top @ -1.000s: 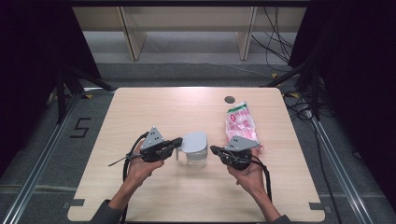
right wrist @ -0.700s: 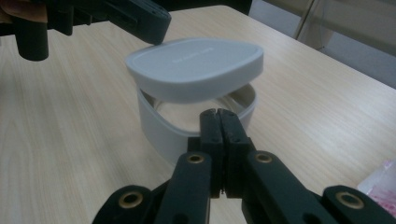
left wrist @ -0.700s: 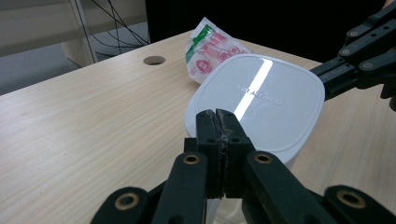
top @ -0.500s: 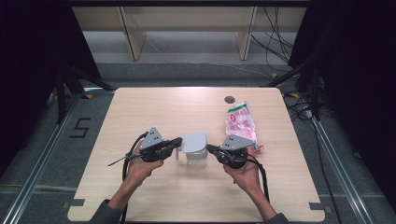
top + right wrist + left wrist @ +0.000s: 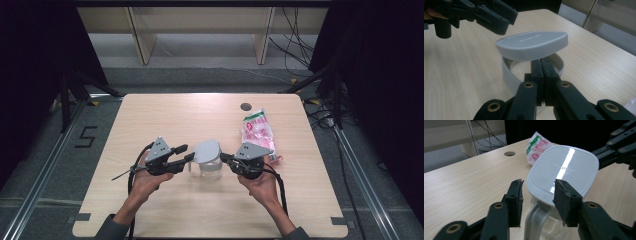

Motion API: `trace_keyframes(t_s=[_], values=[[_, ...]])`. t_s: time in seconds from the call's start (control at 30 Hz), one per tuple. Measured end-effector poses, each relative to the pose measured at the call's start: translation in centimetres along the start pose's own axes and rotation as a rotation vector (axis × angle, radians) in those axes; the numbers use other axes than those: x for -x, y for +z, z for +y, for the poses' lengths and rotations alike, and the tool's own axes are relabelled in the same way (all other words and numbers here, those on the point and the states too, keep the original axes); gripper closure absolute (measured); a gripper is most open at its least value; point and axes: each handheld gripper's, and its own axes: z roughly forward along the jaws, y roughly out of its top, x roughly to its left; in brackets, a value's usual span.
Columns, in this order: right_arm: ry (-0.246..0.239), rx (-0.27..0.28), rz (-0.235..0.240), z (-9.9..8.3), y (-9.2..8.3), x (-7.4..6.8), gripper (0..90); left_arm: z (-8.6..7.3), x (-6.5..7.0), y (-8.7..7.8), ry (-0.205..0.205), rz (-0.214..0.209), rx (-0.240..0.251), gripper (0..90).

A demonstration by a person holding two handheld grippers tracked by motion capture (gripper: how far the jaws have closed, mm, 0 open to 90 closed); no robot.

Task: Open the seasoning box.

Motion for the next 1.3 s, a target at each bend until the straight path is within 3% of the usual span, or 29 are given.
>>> trace_keyframes(t_s=[0.13,0.17,0.2,0.23,0.27,0.3,0.4,0.43,0.5,0.7,0.87,0.93,1.3], values=[[-0.022,0.016,-0.011,0.2,0.1,0.1,90.0,-0.2,0.2,-1.1,0.006,0.006,-0.001,49.5],[0.013,0.004,-0.006,0.3,0.1,-0.2,90.0,-0.5,0.3,-1.6,0.029,0.009,-0.01,46.4],[0.013,0.004,-0.006,0.3,0.1,-0.2,90.0,-0.5,0.3,-1.6,0.029,0.009,-0.01,45.5],[0.017,0.001,-0.005,0.4,0.1,-0.3,90.0,-0.7,0.2,-2.0,0.062,0.013,-0.042,45.5],[-0.002,0.009,0.001,0.5,0.2,-0.2,90.0,-1.0,0.4,-2.0,0.035,0.017,-0.035,43.6],[0.011,0.008,-0.004,0.6,0.3,-0.3,89.9,-1.3,0.3,-2.1,0.045,0.015,-0.04,42.0],[-0.009,0.014,-0.001,1.0,0.5,-0.5,89.9,-1.8,0.4,-2.2,0.03,0.014,-0.059,38.5],[-0.038,0.017,-0.002,1.2,0.6,-0.4,89.8,-2.0,0.5,-2.2,0.02,0.017,-0.071,37.3],[-0.022,0.011,0.003,1.4,0.7,-0.7,89.6,-2.5,0.6,-2.2,0.014,0.009,-0.083,35.5],[-0.031,0.032,0.01,2.2,1.2,-1.4,88.8,-3.5,0.8,-2.5,-0.005,0.011,-0.112,32.4],[-0.066,0.041,0.026,2.8,1.7,-1.8,88.8,-3.8,0.7,-2.8,-0.019,0.023,-0.106,31.5],[-0.052,0.038,0.029,2.9,1.8,-2.0,88.9,-3.9,0.7,-3.0,-0.029,0.023,-0.1,31.5],[-0.085,0.042,0.058,4.0,2.9,-3.0,89.0,-4.4,1.0,-3.3,-0.02,0.029,-0.097,31.3]])
